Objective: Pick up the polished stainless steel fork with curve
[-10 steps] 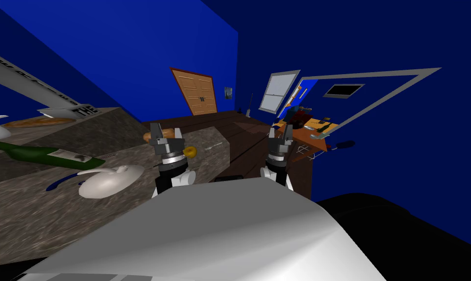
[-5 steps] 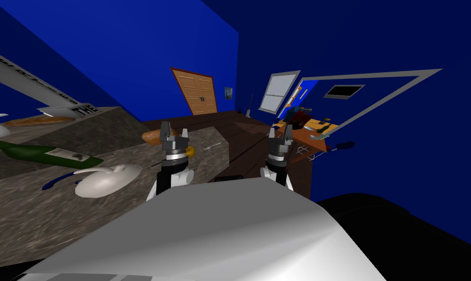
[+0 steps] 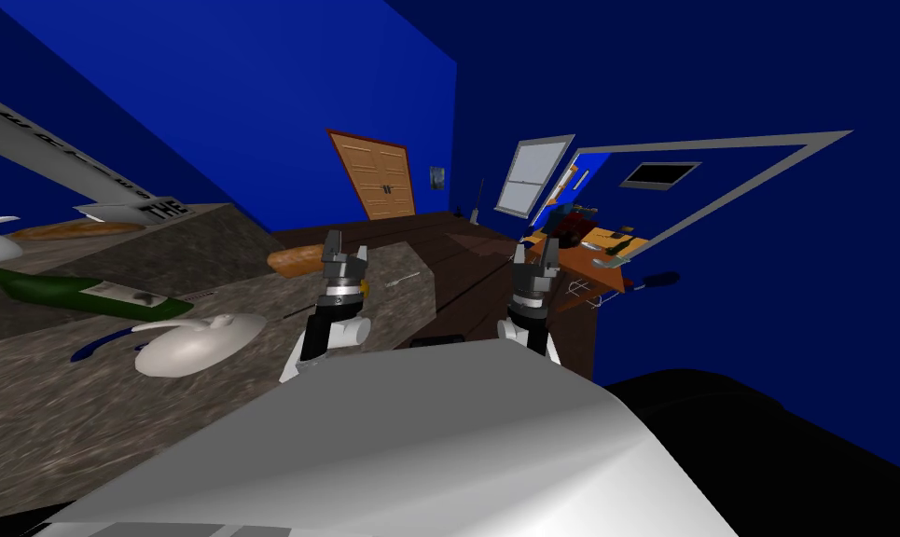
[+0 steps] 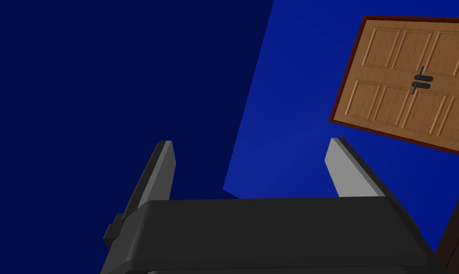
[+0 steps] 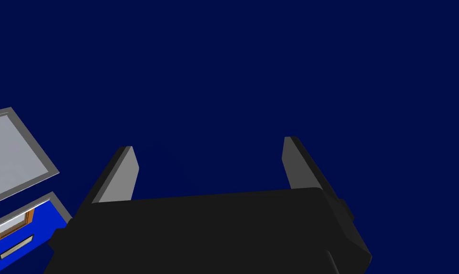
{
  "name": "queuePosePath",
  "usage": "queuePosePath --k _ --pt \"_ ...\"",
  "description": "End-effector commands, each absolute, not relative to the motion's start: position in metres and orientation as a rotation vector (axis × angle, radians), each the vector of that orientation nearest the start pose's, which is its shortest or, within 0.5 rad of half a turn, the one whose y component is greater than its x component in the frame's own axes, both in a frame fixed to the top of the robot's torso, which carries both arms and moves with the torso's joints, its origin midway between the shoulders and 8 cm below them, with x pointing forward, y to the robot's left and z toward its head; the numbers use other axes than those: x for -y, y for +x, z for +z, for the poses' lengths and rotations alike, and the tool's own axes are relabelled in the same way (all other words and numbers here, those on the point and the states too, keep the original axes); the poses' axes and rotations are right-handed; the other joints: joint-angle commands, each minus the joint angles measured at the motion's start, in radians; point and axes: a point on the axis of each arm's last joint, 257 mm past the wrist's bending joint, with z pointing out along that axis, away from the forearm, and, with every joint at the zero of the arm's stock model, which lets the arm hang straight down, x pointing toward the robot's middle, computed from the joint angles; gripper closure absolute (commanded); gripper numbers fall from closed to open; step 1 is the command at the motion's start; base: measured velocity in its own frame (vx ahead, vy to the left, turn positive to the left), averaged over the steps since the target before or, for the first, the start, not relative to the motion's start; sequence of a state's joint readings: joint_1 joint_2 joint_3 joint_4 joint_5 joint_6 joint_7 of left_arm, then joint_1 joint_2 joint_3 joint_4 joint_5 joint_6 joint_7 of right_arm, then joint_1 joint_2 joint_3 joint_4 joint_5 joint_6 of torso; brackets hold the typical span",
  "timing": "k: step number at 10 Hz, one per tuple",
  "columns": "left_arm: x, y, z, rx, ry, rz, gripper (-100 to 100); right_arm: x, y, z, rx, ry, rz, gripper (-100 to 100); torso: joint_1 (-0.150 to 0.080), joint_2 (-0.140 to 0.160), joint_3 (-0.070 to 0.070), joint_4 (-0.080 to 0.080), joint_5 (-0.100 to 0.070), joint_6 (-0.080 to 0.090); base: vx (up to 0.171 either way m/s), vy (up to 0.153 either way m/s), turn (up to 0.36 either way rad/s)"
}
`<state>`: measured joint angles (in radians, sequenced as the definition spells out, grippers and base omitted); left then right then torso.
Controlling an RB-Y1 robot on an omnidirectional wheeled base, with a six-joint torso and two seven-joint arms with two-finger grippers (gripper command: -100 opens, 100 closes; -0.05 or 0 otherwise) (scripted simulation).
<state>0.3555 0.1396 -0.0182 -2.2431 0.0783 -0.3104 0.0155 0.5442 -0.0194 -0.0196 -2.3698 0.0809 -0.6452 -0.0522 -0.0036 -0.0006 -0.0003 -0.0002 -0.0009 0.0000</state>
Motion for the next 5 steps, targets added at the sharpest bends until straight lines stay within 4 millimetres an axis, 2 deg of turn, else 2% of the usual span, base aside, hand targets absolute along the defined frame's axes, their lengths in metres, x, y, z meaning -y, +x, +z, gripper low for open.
queuePosePath --k 1,5 --pt "-0.256 0.404 0.013 -0.789 -0.717 -1.401 -100 0.264 0.297 0.073 -0.539 0.445 1.313 0 0.0 0.0 0.0 0.0 0.0 0.0 0.0 -0.054 0.016" --pt "-0.254 0.428 0.002 -0.85 -0.783 -1.403 -100 0.264 0.297 0.073 -0.539 0.445 1.313 0 0.0 0.0 0.0 0.0 0.0 0.0 0.0 -0.064 0.019"
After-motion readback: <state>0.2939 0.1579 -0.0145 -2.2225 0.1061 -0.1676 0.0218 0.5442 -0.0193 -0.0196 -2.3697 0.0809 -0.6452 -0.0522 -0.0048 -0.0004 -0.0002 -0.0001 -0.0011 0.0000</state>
